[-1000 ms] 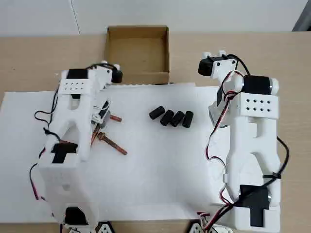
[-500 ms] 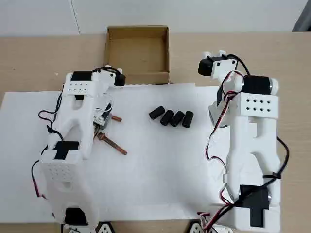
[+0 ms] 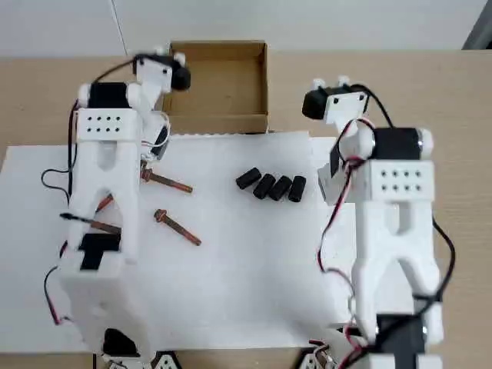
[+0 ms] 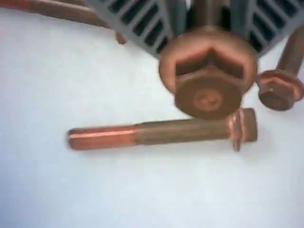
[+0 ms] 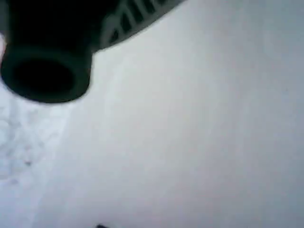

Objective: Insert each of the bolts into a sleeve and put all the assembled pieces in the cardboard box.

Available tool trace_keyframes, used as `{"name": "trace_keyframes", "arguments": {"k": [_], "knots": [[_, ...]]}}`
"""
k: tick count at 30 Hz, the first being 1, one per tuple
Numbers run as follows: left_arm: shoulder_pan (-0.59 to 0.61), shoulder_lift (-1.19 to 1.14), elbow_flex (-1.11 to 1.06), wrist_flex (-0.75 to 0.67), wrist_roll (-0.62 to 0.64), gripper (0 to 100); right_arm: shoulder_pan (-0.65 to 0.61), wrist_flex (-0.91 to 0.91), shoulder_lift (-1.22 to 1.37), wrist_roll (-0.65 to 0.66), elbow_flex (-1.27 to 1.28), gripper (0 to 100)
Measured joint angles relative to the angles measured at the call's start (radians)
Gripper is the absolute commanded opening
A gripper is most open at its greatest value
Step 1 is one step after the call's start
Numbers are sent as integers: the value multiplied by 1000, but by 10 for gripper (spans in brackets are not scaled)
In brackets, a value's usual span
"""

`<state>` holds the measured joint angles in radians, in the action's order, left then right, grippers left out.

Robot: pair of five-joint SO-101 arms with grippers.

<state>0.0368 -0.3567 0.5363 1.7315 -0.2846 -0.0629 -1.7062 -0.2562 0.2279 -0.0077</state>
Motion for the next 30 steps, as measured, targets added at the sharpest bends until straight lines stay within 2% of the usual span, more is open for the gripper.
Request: {"name": "trace_keyframes", "arguments": {"k": [5, 14, 18, 25, 30], "knots": [[-43, 181, -80, 5, -5, 5, 5, 0, -143, -21, 20, 2], [-112, 497, -339, 3, -5, 5, 3, 35, -448, -25, 318, 2], [-118, 637, -508, -114, 31, 5, 0, 147, -609, -43, 477, 2], [-152, 928, -784, -402, 184, 5, 5, 341, -872, -304, 720, 2], [-164, 1062, -977, -519, 308, 5, -58, 451, -945, -339, 868, 2]]}}
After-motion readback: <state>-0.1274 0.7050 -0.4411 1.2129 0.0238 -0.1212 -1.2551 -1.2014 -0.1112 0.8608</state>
